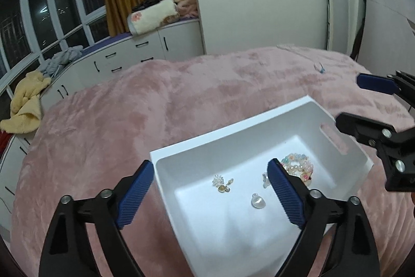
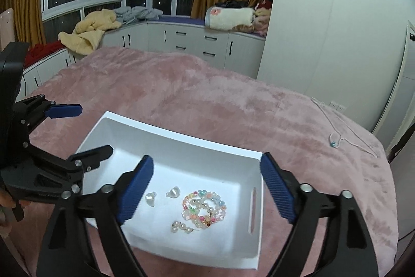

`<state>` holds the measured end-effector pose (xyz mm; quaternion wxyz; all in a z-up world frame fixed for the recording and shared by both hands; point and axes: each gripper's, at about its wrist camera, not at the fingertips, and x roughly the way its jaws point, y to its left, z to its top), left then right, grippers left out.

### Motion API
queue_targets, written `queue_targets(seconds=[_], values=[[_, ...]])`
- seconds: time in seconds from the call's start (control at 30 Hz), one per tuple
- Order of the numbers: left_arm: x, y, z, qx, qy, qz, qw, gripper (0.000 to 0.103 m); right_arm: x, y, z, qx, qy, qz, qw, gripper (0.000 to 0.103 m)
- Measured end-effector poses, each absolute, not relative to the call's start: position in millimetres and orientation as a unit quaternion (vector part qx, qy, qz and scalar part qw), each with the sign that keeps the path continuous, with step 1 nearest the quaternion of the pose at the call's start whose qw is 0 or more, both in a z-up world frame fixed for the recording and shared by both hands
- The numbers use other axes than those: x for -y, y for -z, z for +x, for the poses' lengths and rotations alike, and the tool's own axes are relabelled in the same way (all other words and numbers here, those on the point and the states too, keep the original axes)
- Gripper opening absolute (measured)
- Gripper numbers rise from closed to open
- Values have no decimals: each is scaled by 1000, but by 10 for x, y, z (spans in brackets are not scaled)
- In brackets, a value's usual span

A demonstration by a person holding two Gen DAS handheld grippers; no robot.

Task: Organize jewelry

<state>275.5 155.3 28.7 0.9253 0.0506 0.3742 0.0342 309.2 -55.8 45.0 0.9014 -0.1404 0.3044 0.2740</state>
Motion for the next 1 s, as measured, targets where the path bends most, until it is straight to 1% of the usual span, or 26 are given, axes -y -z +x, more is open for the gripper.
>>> queue_targets(seconds=[0.03,0.1,0.17,0.33,0.57,0.73,1.0], values=[[-1556,-323,2705,-371,-37,48,927,92,594,-483,3045,-300,-272,-140,904,89],[-1559,-367,2626,-364,-44,46,929,92,662,-535,2958,-294,-271,-137,906,97],[-1550,-404,2519,-358,-51,44,931,93,721,-576,2870,-287,-265,-138,910,98],[-1532,-470,2253,-345,-79,34,935,93,930,-684,2618,-267,-260,-120,920,98],[-1564,-497,1933,-331,-109,5,937,96,1168,-678,2360,-261,-251,-87,928,98],[-1535,-439,1748,-320,-119,0,940,96,1295,-563,2162,-244,-244,-73,936,98],[-1413,-286,1568,-306,-116,9,945,96,1309,-306,1934,-235,-245,-85,937,98]])
